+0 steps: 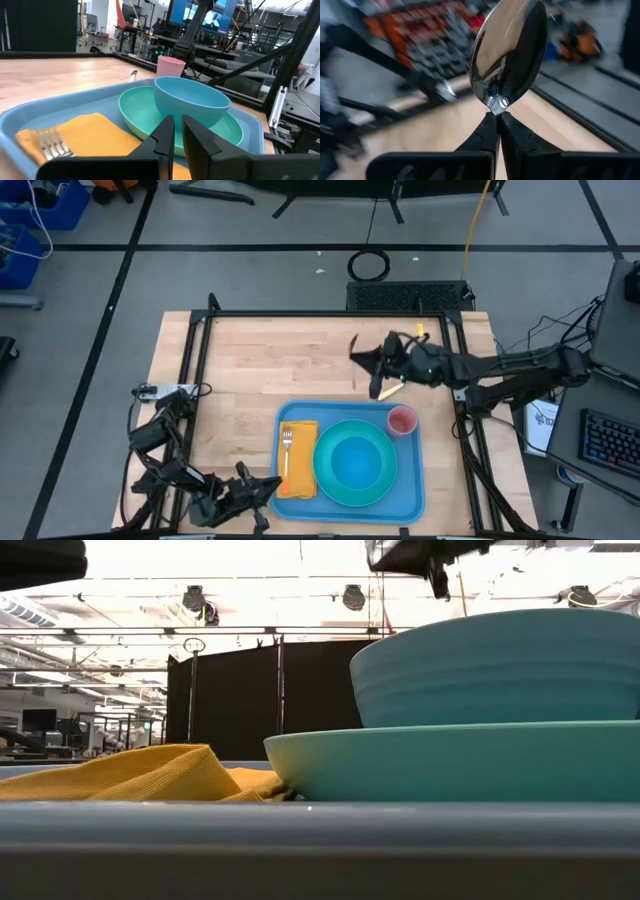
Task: Set up tray
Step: Put the spoon beside the fork on top of the napkin
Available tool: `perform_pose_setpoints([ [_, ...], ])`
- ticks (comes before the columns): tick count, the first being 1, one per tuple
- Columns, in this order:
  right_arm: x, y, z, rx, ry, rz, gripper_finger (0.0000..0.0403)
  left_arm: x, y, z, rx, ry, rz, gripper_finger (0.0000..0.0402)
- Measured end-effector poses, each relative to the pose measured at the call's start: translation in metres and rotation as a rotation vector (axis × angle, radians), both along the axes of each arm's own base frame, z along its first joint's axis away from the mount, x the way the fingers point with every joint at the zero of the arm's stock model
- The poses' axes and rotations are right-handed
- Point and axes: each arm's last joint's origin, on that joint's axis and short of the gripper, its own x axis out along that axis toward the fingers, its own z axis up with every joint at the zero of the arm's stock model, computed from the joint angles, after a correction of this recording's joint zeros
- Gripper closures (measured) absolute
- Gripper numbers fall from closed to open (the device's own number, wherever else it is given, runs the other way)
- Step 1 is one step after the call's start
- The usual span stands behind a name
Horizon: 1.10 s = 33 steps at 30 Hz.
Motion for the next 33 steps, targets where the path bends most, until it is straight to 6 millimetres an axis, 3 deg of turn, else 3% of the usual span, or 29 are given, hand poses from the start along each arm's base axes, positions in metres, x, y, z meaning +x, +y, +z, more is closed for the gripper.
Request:
perform_pose_setpoints([
  [9, 0.021, 0.053, -0.019, -0.077, -0.095, 0.118, 0.0403, 0.018, 0.008, 0.0, -0.004, -0.033, -0.091, 0.0364],
  [18, 0.045, 0.105, -0.05, -0.153, -0.163, 0.173, 0.0403, 0.029, 0.019, 0.0, 0.042, 0.002, 0.012, 0.0364],
  [25, 0.056, 0.123, -0.062, -0.176, -0.275, 0.198, 0.0403, 0.049, 0.032, 0.003, 0.12, 0.062, 0.125, 0.0364],
  [33, 0.06, 0.131, -0.069, -0.197, -0.344, 0.18, 0.0403, 0.092, 0.026, 0.031, 0.454, 0.34, 0.302, 0.0364],
])
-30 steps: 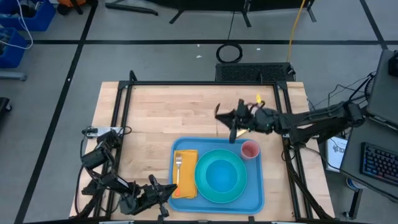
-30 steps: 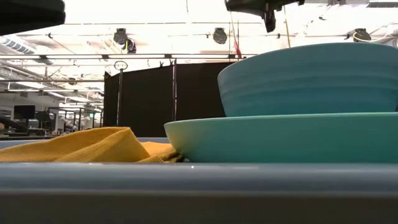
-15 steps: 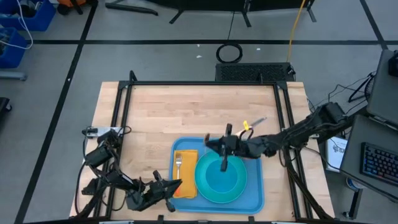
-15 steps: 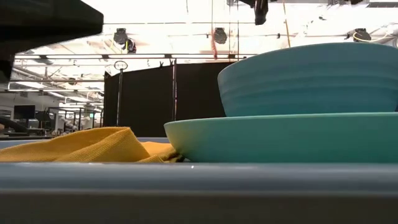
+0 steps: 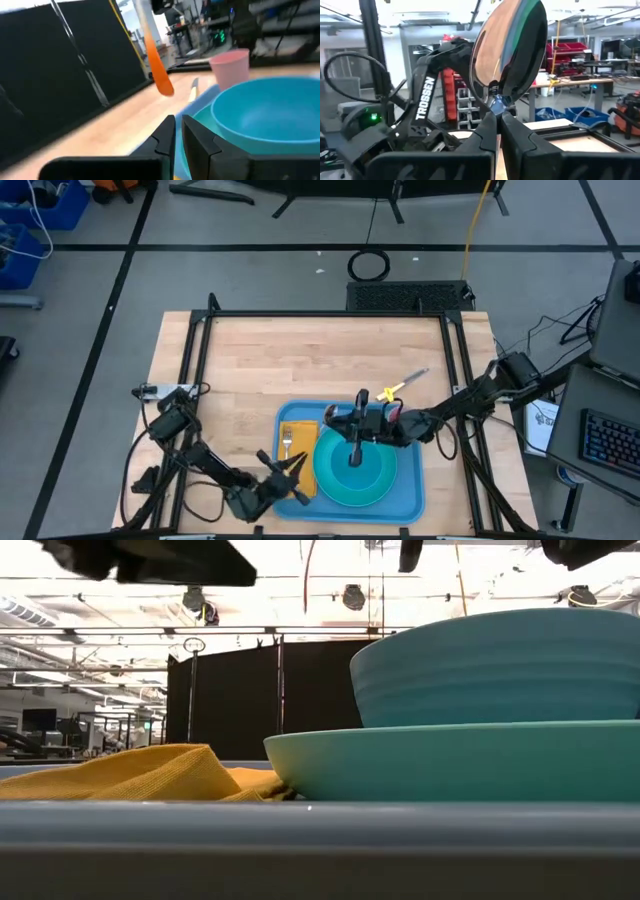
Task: Set up tray
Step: Put the spoon beside the fork on top of the napkin
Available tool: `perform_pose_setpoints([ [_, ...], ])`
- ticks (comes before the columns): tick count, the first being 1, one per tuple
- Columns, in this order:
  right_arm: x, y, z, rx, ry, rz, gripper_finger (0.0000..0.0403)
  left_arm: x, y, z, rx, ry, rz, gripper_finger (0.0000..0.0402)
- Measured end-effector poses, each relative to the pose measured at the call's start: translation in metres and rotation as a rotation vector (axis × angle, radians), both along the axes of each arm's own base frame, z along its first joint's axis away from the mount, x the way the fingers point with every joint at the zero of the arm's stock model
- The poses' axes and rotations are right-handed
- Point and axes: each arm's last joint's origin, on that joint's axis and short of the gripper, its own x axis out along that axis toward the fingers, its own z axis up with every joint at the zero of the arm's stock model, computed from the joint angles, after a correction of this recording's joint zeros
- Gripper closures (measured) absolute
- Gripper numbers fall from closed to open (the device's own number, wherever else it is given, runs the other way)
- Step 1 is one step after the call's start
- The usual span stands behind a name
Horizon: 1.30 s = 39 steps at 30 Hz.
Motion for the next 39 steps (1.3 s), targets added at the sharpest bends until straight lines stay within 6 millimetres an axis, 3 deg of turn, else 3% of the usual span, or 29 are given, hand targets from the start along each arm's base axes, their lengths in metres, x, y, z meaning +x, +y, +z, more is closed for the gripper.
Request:
perform_pose_setpoints([
  [7, -0.001, 0.006, 0.0, 0.004, -0.045, 0.008, 0.0403, 0.016, -0.003, 0.003, 0.112, 0.112, 0.025, 0.0357],
  [14, -0.007, 0.017, 0.002, -0.028, -0.064, 0.018, 0.0403, 0.023, 0.013, -0.002, 0.054, 0.056, 0.065, 0.0278],
  [20, -0.013, 0.027, 0.005, -0.029, -0.09, 0.052, 0.0403, 0.04, 0.025, 0.009, 0.014, 0.016, 0.114, 0.023],
  [27, -0.014, 0.029, 0.006, -0.033, -0.1, 0.053, 0.0403, 0.047, 0.02, 0.02, 0.054, 0.059, 0.114, 0.0235],
  [39, -0.009, 0.025, -0.002, -0.008, -0.095, -0.008, 0.0403, 0.053, 0.021, 0.022, 0.076, 0.067, 0.068, 0.0266],
])
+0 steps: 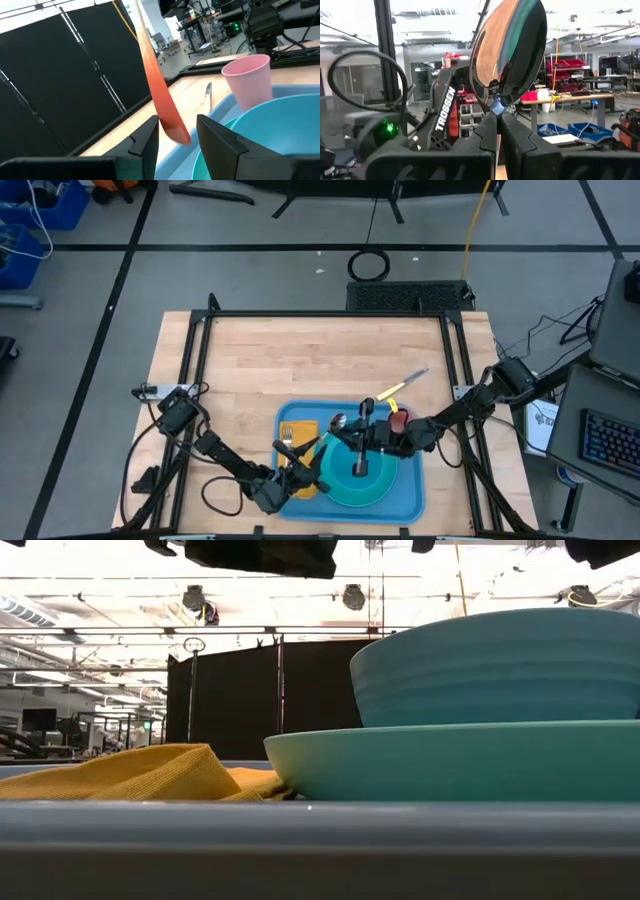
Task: Set up tray
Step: Put the spoon beside the fork on top of the napkin
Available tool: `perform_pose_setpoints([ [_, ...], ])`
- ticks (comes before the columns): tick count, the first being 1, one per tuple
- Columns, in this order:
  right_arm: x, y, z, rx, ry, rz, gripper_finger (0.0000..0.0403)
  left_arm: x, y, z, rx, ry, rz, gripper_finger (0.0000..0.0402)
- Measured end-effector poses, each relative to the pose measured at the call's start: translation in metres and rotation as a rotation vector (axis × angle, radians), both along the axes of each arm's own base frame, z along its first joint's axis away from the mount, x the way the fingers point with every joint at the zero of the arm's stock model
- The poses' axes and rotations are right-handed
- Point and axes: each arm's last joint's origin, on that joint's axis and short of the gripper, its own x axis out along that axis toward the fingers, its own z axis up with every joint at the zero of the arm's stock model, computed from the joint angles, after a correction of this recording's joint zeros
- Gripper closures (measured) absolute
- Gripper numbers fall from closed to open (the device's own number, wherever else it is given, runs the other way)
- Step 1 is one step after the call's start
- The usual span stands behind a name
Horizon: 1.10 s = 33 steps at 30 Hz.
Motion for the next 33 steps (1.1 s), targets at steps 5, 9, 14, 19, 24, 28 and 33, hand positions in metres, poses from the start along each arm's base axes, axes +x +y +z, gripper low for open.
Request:
perform_pose_setpoints([
  [5, 0.003, 0.001, -0.008, 0.001, 0.007, 0.0, 0.0403, 0.001, 0.002, 0.0, 0.004, 0.005, 0.006, 0.027],
  [9, 0.004, 0.002, -0.012, 0.003, 0.002, 0.0, 0.0403, 0.001, 0.003, 0.0, 0.006, 0.009, 0.02, 0.027],
  [14, 0.004, 0.002, -0.012, 0.002, 0.003, -0.003, 0.0403, 0.001, 0.002, 0.0, 0.007, 0.012, 0.021, 0.027],
  [19, 0.004, 0.002, -0.012, 0.0, 0.006, -0.003, 0.0403, 0.0, 0.0, 0.0, 0.02, 0.025, 0.012, 0.0271],
  [24, 0.005, 0.003, -0.013, -0.002, 0.01, -0.003, 0.0403, 0.0, 0.0, 0.0, 0.02, 0.024, 0.009, 0.0271],
  [28, 0.005, 0.003, -0.013, -0.004, 0.014, -0.003, 0.0403, 0.0, 0.0, 0.0, 0.019, 0.024, 0.012, 0.0283],
  [33, 0.005, 0.003, -0.013, -0.003, 0.014, 0.003, 0.0403, -0.001, 0.001, 0.0, 0.007, 0.017, 0.039, 0.0341],
])
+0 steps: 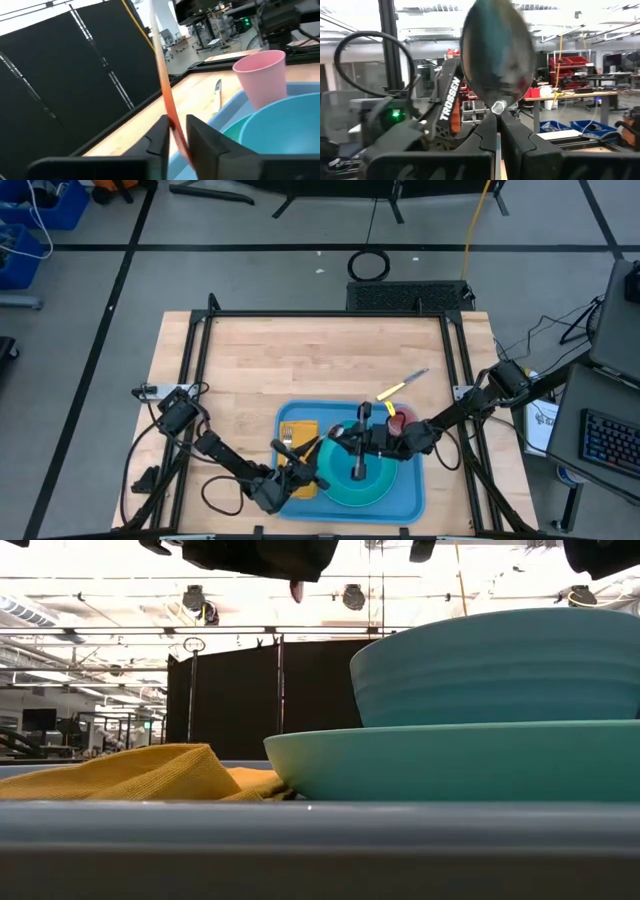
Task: Set up tray
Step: Put the spoon beside the fork on top of the napkin
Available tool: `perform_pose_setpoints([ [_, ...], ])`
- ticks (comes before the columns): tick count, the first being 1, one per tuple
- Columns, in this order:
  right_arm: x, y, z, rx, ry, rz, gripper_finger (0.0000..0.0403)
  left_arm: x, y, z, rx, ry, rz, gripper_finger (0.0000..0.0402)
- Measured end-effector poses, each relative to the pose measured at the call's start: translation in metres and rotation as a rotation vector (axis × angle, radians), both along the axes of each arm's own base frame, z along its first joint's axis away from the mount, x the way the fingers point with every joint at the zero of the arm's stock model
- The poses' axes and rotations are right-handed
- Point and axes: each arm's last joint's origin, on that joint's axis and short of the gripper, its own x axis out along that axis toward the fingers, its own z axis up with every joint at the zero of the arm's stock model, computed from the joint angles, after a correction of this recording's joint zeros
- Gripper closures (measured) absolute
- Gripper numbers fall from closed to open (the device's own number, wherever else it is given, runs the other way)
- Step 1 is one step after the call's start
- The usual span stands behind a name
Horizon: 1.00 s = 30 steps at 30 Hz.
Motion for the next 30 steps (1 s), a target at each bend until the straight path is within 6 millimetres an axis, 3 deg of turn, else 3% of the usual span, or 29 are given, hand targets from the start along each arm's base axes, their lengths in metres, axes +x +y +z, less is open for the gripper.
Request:
perform_pose_setpoints([
  [5, 0.0, 0.001, -0.001, 0.013, 0.008, 0.013, 0.0402, -0.001, 0.0, 0.001, -0.021, -0.018, 0.031, 0.0391],
  [14, 0.001, 0.002, -0.003, -0.024, 0.03, 0.039, 0.0397, -0.005, -0.005, 0.002, -0.018, -0.015, 0.011, 0.0392],
  [26, -0.01, 0.026, -0.008, -0.336, 0.112, 0.076, 0.0351, -0.03, -0.024, 0.032, -0.027, -0.046, -0.095, 0.0394],
  [30, -0.014, 0.034, -0.011, -0.38, 0.135, 0.102, 0.0337, -0.029, -0.024, 0.032, -0.055, -0.099, -0.125, 0.0394],
])
